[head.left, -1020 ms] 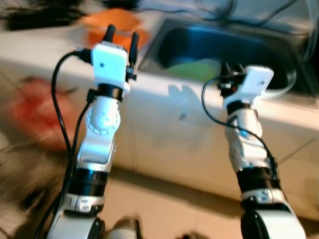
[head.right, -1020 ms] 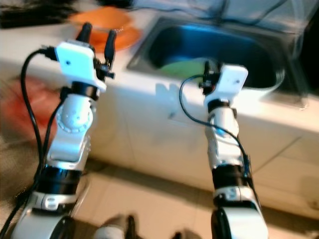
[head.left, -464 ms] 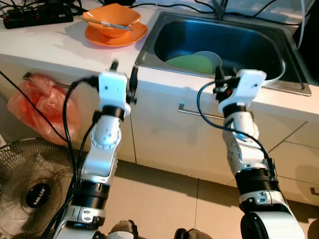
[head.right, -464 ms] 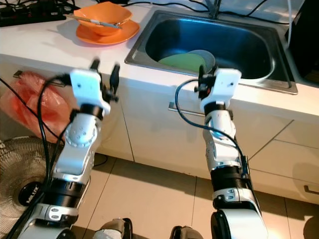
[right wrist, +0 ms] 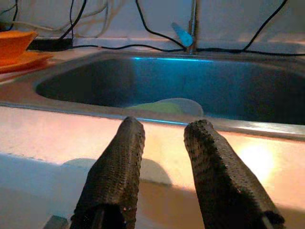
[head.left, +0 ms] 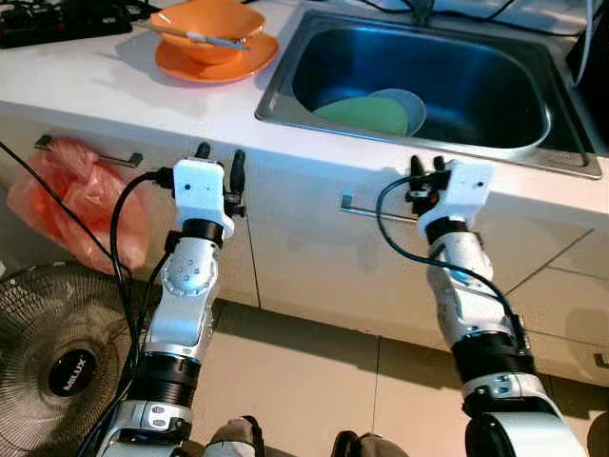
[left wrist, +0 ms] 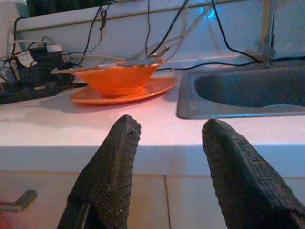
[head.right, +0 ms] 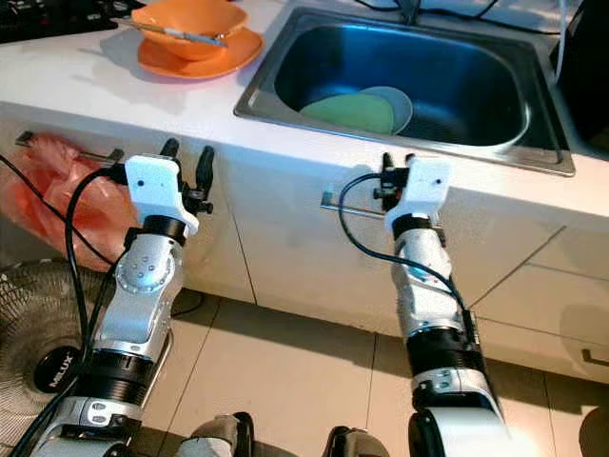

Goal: Kitchen organization

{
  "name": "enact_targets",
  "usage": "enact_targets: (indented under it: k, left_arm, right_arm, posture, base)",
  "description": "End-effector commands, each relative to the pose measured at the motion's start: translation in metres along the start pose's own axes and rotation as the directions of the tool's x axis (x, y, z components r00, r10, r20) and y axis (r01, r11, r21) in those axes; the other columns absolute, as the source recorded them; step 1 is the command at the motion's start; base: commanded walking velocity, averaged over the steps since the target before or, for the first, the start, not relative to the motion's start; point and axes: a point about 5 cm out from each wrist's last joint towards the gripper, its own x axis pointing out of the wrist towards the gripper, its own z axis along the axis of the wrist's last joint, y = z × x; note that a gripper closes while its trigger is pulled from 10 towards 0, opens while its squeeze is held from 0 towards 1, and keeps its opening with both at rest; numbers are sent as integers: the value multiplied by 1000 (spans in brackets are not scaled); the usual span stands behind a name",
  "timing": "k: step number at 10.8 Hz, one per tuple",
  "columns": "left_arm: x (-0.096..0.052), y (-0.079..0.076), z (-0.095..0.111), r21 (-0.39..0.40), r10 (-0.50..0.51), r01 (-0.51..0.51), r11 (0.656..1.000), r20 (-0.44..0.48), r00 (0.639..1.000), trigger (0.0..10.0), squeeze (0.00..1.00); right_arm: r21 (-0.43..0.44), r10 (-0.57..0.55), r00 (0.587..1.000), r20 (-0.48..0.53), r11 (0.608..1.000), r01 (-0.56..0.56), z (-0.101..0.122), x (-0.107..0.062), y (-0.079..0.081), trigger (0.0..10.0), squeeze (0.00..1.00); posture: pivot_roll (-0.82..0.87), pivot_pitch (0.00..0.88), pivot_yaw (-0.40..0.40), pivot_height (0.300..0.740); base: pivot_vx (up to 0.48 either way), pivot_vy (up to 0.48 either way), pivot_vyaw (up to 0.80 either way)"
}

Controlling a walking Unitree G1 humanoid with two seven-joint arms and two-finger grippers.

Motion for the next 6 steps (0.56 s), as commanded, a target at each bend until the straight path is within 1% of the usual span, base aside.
enact_targets:
  k: [1,2,3,4,6]
  left_arm:
    - [-1,-3,3,-1,-16,16,1000,22,1000,10000,0]
    - [1,-2,7,-18,1,-1,1000,47,999,10000,0]
    - [1,-1,7,-25,10,-9,1000,48,999,10000,0]
    - [0,2,6,-31,14,-13,999,45,999,10000,0]
    - [0,6,7,-62,38,-35,997,49,998,10000,0]
  right_arm:
    - [6,3,999,43,1000,-4,9,2,1,10000,0]
    - [11,13,997,70,1000,-13,15,3,3,10000,0]
    - [11,16,997,74,1000,-17,17,3,4,10000,0]
    - [0,19,993,113,1000,-19,27,4,5,10000,0]
    - [-30,46,987,153,999,-42,39,5,9,10000,0]
  posture:
    - [82,160,-42,740]
    - [82,160,-42,740]
    - [77,163,-44,740]
    - [77,163,-44,740]
    - [63,162,-46,740]
  base:
    - [0,0,0]
    - [0,0,0]
    - [0,0,0]
    - [0,0,0]
    - [0,0,0]
